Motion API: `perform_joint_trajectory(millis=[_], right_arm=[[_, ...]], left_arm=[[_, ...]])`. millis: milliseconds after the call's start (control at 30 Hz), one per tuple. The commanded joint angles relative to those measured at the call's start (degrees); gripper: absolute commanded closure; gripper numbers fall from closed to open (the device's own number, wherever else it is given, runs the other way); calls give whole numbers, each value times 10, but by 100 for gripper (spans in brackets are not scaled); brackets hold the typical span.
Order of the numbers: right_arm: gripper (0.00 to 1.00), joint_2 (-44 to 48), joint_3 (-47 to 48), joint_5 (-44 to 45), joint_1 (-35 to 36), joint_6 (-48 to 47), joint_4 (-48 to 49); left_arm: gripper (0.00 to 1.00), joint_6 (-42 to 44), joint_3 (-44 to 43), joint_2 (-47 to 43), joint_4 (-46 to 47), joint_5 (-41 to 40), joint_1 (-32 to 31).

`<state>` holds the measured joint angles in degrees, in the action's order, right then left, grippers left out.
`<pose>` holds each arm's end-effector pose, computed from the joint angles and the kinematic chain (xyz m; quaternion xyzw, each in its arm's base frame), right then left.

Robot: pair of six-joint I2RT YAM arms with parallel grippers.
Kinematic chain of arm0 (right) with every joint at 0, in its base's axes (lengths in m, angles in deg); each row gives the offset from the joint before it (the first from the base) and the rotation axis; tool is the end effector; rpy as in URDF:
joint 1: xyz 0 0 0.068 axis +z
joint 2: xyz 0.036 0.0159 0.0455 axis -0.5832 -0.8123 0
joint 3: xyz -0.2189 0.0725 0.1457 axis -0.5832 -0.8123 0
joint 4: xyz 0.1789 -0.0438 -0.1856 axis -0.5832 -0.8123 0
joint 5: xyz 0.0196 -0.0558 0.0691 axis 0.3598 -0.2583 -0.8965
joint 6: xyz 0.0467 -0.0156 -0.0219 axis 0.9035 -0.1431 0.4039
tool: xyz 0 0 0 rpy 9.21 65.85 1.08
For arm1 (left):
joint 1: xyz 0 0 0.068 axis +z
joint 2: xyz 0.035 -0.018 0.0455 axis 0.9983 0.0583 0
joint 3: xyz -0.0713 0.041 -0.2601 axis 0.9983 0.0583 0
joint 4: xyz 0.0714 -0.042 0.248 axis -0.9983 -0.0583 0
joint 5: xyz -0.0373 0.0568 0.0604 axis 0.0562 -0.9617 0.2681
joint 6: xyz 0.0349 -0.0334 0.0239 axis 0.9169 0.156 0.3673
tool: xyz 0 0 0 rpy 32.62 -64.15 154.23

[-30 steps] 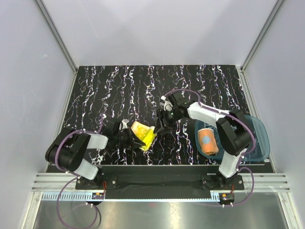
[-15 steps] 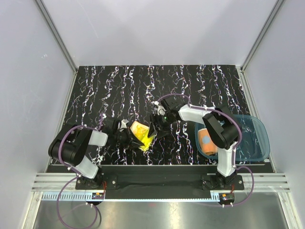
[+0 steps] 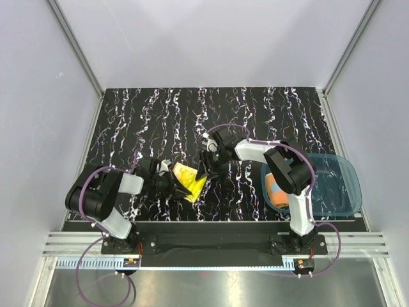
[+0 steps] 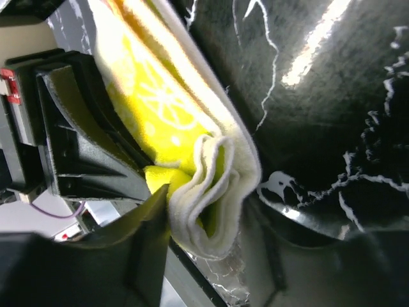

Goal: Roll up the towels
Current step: Roll the towel

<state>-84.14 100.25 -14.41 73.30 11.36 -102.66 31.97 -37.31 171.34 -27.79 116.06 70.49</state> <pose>0.3101 0.2670 0.1280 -0.1695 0.9001 0.3998 0.0339 0.2096 -0.0885 0.0908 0.1847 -0.8612 0.4733 0.0172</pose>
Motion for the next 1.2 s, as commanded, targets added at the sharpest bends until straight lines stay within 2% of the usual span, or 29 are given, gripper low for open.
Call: perform_joint_trajectory(millis=[0, 233, 333, 467, 500, 633, 733, 867, 1000, 1033, 1167], right_arm=[[55, -34, -6, 32, 7, -8, 14], [73, -45, 22, 36, 7, -11, -10], [81, -47, 49, 51, 7, -22, -50], [84, -48, 80, 73, 7, -44, -122], [84, -48, 87, 77, 7, -51, -132], [86, -51, 119, 97, 7, -67, -202], [86, -52, 135, 109, 9, -78, -238], [86, -50, 151, 121, 11, -87, -275], [86, -48, 171, 131, 17, -96, -311], [86, -48, 175, 132, 17, -97, -322], [85, -53, 191, 129, 19, -102, -337]], left_arm=[[100, 19, 4, -5, -26, -19, 9], [100, 25, 5, -12, -28, -24, 13], [98, 49, -4, -33, -81, -50, 12], [81, 101, -31, -93, -185, -133, 10], [74, 110, -35, -122, -201, -145, 8], [62, 150, -75, -188, -282, -215, -21], [60, 179, -106, -230, -330, -269, -73], [60, 222, -172, -253, -380, -417, -173], [60, 266, -219, -237, -385, -485, -278], [60, 272, -224, -230, -384, -523, -293], [59, 285, -250, -171, -379, -566, -357]])
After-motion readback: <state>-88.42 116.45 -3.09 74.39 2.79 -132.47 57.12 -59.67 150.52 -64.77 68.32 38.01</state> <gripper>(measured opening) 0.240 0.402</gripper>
